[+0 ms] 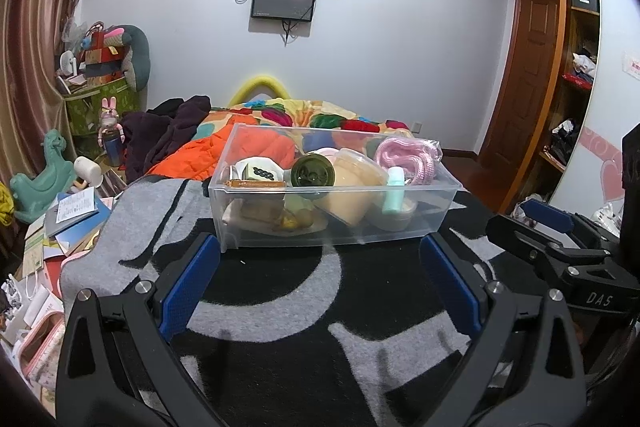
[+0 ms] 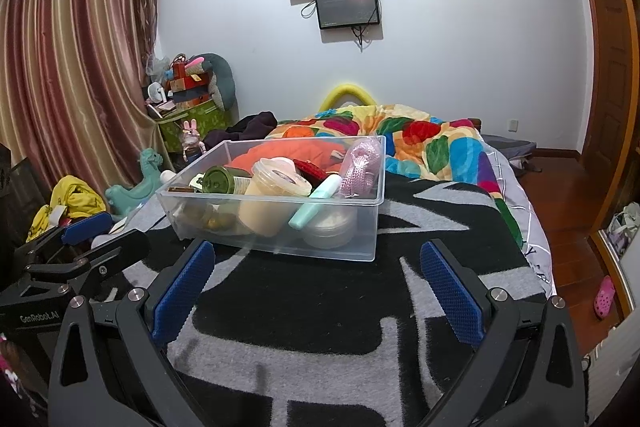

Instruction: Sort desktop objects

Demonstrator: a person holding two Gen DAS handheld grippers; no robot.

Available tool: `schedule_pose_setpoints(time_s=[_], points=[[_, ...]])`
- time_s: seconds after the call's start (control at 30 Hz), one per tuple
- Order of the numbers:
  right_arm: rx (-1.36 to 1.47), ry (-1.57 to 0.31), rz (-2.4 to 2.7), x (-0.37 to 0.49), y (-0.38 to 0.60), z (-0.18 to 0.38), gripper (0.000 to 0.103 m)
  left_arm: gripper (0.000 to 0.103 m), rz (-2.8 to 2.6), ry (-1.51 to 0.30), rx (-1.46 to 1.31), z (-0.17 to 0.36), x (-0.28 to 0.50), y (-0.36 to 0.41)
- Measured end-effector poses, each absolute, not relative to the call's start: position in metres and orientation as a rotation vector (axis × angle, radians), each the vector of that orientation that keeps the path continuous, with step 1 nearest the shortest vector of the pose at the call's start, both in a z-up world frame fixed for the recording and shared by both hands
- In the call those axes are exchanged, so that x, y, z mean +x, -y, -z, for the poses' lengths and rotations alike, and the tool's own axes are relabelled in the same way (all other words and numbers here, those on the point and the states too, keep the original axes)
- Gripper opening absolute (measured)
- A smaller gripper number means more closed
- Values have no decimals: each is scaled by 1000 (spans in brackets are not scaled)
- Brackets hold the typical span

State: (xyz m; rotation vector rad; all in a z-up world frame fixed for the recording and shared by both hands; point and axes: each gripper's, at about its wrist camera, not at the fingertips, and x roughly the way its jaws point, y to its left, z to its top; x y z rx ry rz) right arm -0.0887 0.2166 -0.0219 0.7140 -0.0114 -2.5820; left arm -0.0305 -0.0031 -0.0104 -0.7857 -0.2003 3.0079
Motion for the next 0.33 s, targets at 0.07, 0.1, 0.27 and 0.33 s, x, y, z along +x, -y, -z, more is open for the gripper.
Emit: schedule_pose_setpoints(time_s=[0.07,0.1,0.27,0.33], points=[[718,14,2581,-89,-216,22,103,101,-3017,195,-777,10,-30,3],[720,15,2581,-89,-216,23,103,101,-3022,188,-774,10,-30,3],[725,22,2577,-89,-216,23,102,101,-3020,173,-753,10,-29,2],[727,22,2577,-89,-216,24,103,101,-3017,172,-758,10,-29,1]])
